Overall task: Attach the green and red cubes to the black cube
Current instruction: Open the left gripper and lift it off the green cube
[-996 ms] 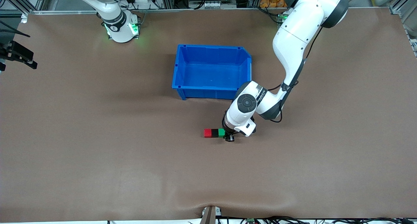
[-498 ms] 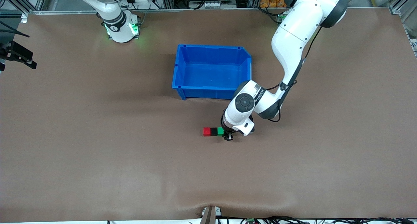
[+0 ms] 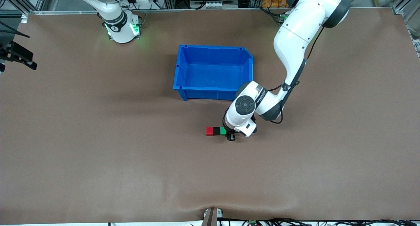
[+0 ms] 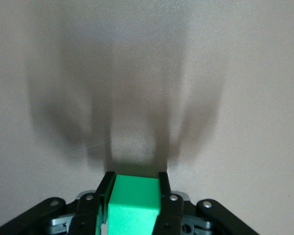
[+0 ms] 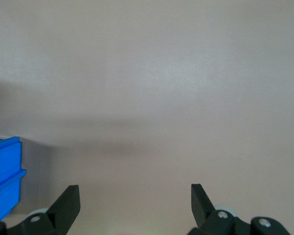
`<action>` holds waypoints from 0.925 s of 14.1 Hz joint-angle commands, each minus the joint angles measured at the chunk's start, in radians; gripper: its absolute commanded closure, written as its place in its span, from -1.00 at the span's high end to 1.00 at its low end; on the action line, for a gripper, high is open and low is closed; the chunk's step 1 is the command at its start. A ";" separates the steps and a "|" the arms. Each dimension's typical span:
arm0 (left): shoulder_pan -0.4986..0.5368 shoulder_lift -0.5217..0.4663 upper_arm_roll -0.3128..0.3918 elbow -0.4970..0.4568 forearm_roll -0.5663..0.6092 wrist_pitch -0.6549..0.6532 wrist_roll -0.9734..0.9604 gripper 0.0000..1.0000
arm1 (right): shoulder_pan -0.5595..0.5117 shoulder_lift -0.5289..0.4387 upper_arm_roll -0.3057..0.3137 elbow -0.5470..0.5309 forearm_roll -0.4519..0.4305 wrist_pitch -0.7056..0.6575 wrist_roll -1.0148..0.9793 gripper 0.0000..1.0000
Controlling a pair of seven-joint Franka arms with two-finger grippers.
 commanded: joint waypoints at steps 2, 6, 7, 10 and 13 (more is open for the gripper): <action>-0.007 -0.014 0.017 0.026 0.021 -0.029 0.001 1.00 | -0.014 0.013 0.011 0.026 -0.005 -0.014 -0.014 1.00; 0.027 -0.089 0.012 0.026 0.020 -0.136 0.142 1.00 | -0.019 0.013 0.011 0.026 -0.007 -0.017 -0.014 1.00; 0.041 -0.110 0.009 0.026 0.020 -0.161 0.185 1.00 | -0.025 0.013 0.011 0.026 -0.007 -0.015 -0.014 1.00; 0.058 -0.210 0.012 0.014 0.023 -0.237 0.367 1.00 | -0.032 0.013 0.011 0.024 -0.005 -0.015 -0.014 1.00; 0.119 -0.299 0.003 0.006 0.024 -0.348 0.514 1.00 | -0.034 0.016 0.011 0.027 -0.005 -0.004 -0.016 1.00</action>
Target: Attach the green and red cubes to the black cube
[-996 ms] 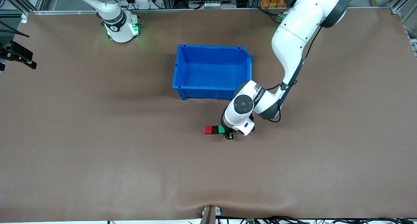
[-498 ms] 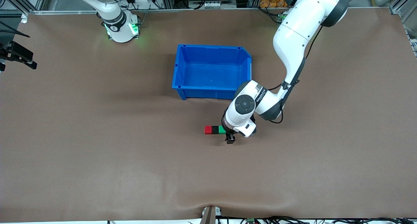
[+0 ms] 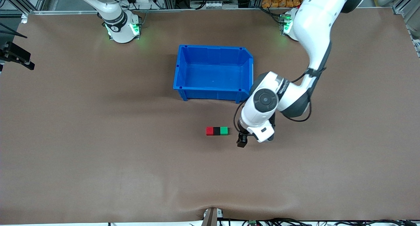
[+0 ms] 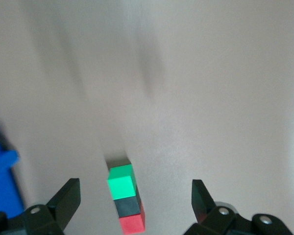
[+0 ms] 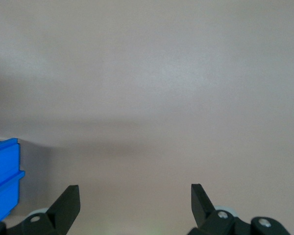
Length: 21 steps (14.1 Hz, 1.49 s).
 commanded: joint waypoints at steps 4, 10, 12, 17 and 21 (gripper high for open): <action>0.108 -0.199 -0.006 -0.041 0.017 -0.259 0.417 1.00 | -0.020 0.016 0.012 0.026 -0.007 -0.005 -0.015 1.00; 0.262 -0.350 -0.007 -0.041 0.012 -0.443 0.809 1.00 | -0.015 0.016 0.014 0.026 -0.005 -0.006 -0.015 1.00; 0.313 -0.399 -0.007 -0.040 0.011 -0.515 0.977 1.00 | -0.018 0.016 0.014 0.025 -0.005 -0.008 -0.015 1.00; 0.468 -0.508 -0.006 -0.041 0.009 -0.620 1.482 1.00 | -0.020 0.016 0.012 0.023 -0.005 -0.009 -0.015 1.00; 0.487 -0.568 -0.007 -0.041 0.010 -0.651 1.587 1.00 | -0.017 0.016 0.013 0.025 -0.005 -0.009 -0.015 1.00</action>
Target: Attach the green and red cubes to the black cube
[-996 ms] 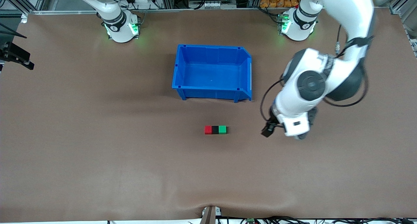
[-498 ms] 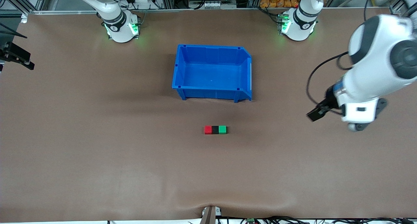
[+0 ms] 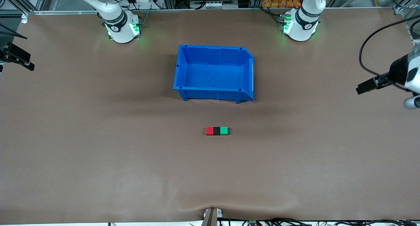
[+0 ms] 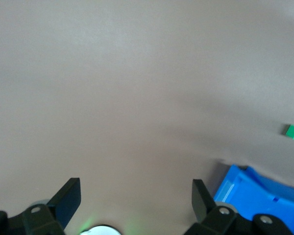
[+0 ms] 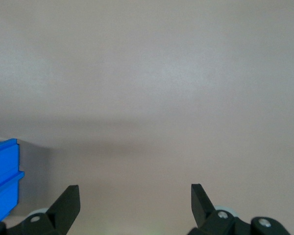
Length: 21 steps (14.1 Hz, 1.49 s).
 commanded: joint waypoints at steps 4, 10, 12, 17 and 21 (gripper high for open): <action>-0.002 -0.076 -0.006 -0.034 0.016 -0.005 0.042 1.00 | -0.015 0.012 0.011 0.023 -0.005 -0.010 -0.014 1.00; 0.000 -0.087 0.002 -0.033 0.017 -0.006 0.057 1.00 | -0.015 0.012 0.012 0.023 -0.005 -0.010 -0.014 1.00; 0.023 -0.102 0.000 -0.039 0.007 -0.006 0.077 1.00 | -0.013 0.012 0.012 0.023 -0.005 -0.010 -0.014 1.00; 0.021 -0.147 -0.003 -0.099 0.002 0.012 0.081 1.00 | -0.015 0.012 0.012 0.022 -0.005 -0.010 -0.014 1.00; -0.021 -0.212 0.006 -0.181 -0.006 0.036 0.088 1.00 | -0.007 0.012 0.012 0.023 -0.005 -0.009 -0.014 1.00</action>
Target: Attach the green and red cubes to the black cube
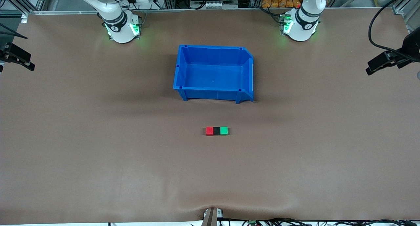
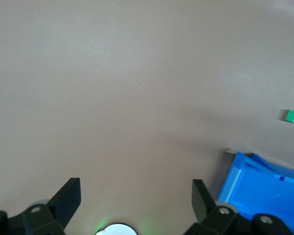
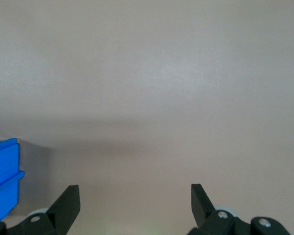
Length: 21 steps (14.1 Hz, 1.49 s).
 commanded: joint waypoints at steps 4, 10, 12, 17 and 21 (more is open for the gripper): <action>-0.097 -0.157 0.081 -0.194 -0.005 0.058 0.105 1.00 | -0.010 0.012 0.010 0.022 -0.005 -0.009 -0.010 1.00; -0.086 -0.158 0.087 -0.192 -0.003 0.032 0.200 1.00 | -0.009 0.012 0.010 0.023 -0.005 -0.009 -0.010 1.00; -0.086 -0.157 0.086 -0.188 -0.003 0.033 0.199 1.00 | -0.012 0.012 0.010 0.022 -0.005 -0.010 -0.012 1.00; -0.083 -0.143 0.087 -0.149 0.005 0.033 0.207 1.00 | -0.010 0.012 0.010 0.023 -0.005 -0.009 -0.010 1.00; -0.088 -0.126 0.086 -0.131 0.009 0.016 0.201 1.00 | -0.010 0.012 0.010 0.023 -0.005 -0.009 -0.012 1.00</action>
